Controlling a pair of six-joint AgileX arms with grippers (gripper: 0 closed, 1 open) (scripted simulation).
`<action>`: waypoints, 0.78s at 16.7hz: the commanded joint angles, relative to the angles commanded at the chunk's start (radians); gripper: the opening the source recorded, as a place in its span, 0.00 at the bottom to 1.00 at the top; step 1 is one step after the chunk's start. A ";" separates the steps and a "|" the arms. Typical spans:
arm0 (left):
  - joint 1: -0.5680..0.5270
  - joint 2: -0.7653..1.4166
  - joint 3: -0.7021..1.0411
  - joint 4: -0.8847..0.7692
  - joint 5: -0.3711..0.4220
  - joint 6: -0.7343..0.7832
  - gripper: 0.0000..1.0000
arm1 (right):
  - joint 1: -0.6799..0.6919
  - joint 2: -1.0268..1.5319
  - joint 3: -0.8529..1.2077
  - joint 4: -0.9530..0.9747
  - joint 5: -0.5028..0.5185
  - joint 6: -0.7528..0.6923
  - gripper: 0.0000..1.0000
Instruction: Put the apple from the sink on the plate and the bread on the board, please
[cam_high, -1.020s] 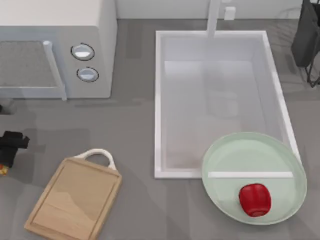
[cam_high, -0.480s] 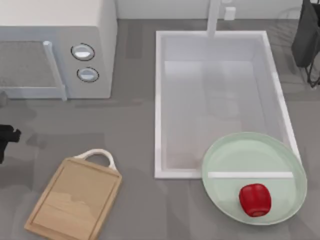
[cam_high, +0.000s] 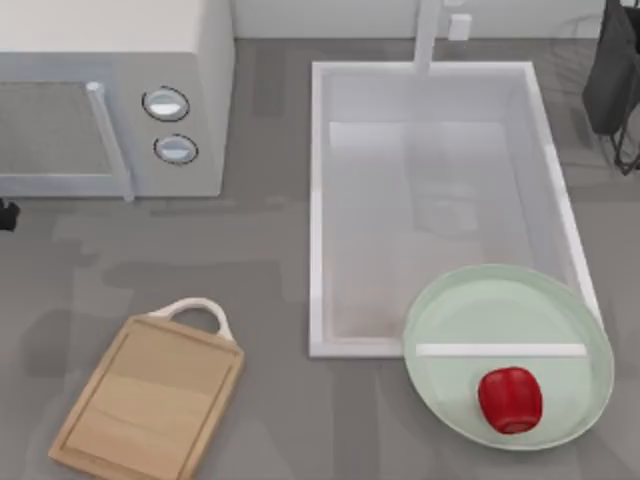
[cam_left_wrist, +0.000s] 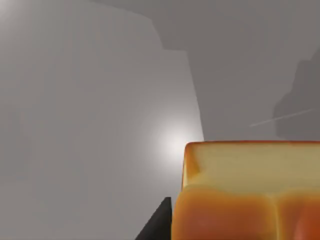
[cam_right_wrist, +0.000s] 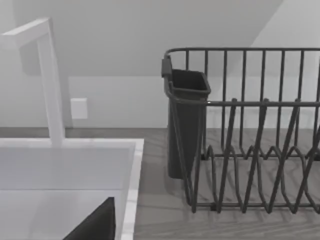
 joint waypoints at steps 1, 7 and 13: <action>-0.003 0.004 0.010 -0.009 0.001 0.000 0.00 | 0.000 0.000 0.000 0.000 0.000 0.000 1.00; -0.013 0.003 0.002 -0.008 -0.001 -0.011 0.00 | 0.000 0.000 0.000 0.000 0.000 0.000 1.00; -0.249 -0.032 -0.084 0.037 -0.001 -0.293 0.00 | 0.000 0.000 0.000 0.000 0.000 0.000 1.00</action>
